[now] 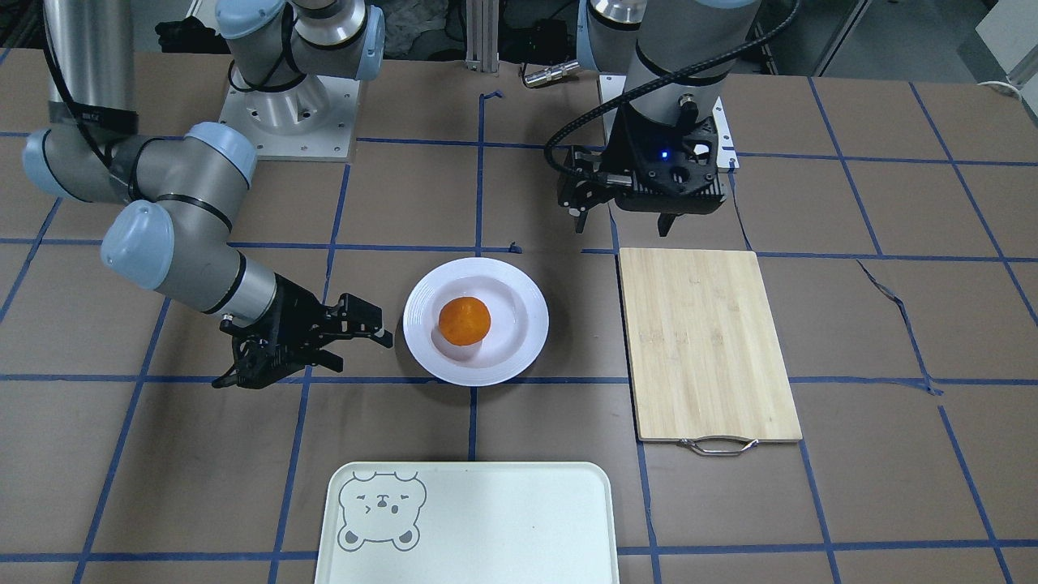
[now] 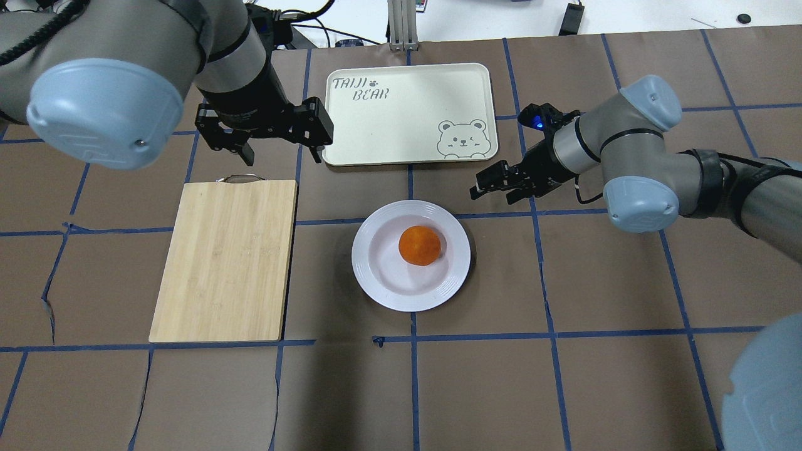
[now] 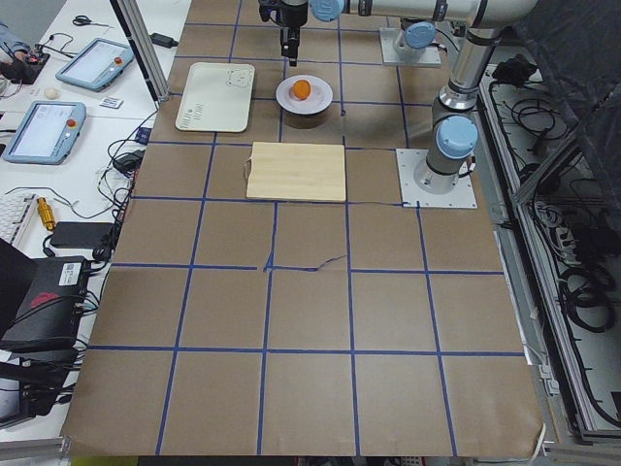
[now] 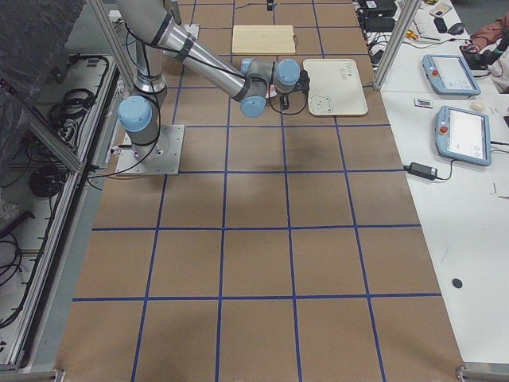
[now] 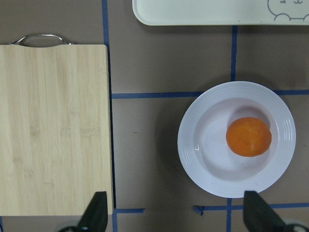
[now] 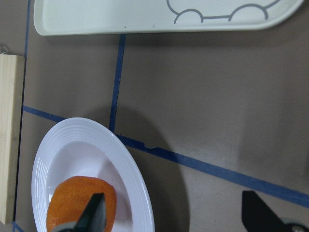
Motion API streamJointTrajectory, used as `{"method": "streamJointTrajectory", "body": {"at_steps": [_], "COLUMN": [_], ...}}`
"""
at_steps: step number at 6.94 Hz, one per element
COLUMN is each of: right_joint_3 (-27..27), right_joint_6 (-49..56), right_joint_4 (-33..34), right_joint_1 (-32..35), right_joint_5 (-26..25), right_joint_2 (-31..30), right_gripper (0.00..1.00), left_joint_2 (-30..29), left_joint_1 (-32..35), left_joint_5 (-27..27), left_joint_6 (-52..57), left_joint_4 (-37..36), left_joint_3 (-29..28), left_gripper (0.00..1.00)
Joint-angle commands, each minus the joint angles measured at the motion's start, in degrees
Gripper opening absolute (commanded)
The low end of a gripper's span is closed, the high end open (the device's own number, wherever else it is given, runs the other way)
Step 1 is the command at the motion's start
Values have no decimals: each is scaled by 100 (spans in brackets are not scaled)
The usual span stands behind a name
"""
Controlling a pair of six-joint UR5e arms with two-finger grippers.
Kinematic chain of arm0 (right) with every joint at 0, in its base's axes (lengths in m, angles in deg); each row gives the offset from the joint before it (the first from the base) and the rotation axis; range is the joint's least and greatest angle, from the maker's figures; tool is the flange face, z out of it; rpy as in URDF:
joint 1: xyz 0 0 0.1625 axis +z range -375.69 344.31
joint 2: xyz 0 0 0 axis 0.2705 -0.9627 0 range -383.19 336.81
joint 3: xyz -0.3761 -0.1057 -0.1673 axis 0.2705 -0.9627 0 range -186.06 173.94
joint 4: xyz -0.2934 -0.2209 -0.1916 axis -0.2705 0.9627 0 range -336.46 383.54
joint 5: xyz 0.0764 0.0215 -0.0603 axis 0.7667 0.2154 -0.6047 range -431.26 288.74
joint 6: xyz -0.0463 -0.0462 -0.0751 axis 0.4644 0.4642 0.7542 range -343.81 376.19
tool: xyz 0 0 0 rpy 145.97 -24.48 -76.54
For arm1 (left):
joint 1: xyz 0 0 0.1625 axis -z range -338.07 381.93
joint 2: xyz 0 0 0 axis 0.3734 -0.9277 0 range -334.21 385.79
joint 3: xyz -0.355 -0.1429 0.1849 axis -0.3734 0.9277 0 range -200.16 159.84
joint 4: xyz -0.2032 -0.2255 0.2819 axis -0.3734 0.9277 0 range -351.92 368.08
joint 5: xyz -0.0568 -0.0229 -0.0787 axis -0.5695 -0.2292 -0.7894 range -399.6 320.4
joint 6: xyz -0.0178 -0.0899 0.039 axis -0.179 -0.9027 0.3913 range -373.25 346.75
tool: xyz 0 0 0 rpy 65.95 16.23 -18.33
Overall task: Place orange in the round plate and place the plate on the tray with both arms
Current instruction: 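Lower the right gripper onto the rim of the white plate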
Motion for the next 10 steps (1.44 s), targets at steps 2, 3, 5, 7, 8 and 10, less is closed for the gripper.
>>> {"method": "streamJointTrajectory", "body": {"at_steps": [2,3,5,7,8,10], "right_joint_3": [122,140,140,157,158,158], "right_joint_6": [14,5,-4,-12,-38,-65], "right_joint_4": [559,654,682,664,638,629], "right_joint_1": [220,438,546,555,564,686], "right_joint_5": [162,180,180,162,171,346], "right_joint_2": [380,485,564,574,574,582], "right_gripper": [94,89,82,77,73,69], "left_joint_2": [245,255,281,272,272,272], "left_joint_1": [-402,-524,-543,-587,-579,-578], "left_joint_5": [8,8,34,-1,8,8], "left_joint_6": [510,518,510,510,510,510], "left_joint_4": [-120,-330,-314,-332,-332,-332], "left_joint_3": [56,73,82,82,82,82], "left_gripper": [100,100,100,100,100,100]}}
